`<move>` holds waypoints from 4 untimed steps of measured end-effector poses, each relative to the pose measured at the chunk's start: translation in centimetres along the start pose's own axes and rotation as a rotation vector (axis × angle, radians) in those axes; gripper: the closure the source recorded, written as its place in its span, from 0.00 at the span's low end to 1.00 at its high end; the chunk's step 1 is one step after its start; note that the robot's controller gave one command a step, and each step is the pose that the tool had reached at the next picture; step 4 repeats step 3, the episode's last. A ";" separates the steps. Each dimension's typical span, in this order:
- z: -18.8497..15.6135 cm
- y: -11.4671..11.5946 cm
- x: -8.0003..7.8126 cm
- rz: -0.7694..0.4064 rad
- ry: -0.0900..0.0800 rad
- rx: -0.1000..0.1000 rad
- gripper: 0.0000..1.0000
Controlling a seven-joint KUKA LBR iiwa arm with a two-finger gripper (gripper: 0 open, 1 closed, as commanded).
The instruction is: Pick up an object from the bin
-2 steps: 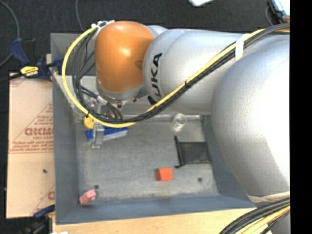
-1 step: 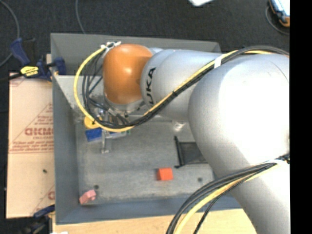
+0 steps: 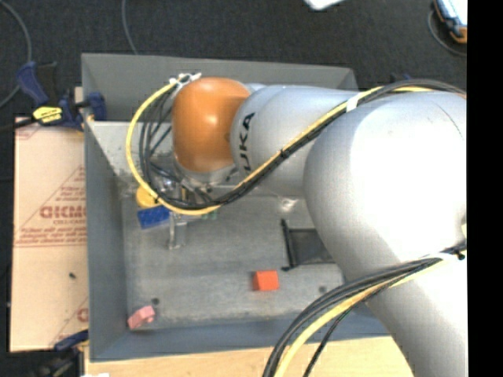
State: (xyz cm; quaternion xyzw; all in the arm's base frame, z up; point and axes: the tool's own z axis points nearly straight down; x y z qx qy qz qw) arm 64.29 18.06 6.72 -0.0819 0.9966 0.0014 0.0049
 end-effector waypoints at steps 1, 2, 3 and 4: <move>-0.5 0.6 0.2 -0.092 0.000 0.000 0.00; -0.2 -0.1 -0.1 -0.001 -0.003 -0.003 0.00; -0.6 0.4 0.1 -0.088 -0.002 0.000 1.00; -0.6 0.4 0.1 -0.088 -0.002 0.000 1.00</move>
Offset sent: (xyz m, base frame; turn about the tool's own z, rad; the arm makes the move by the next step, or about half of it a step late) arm 0.0000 0.0000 0.0000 0.0000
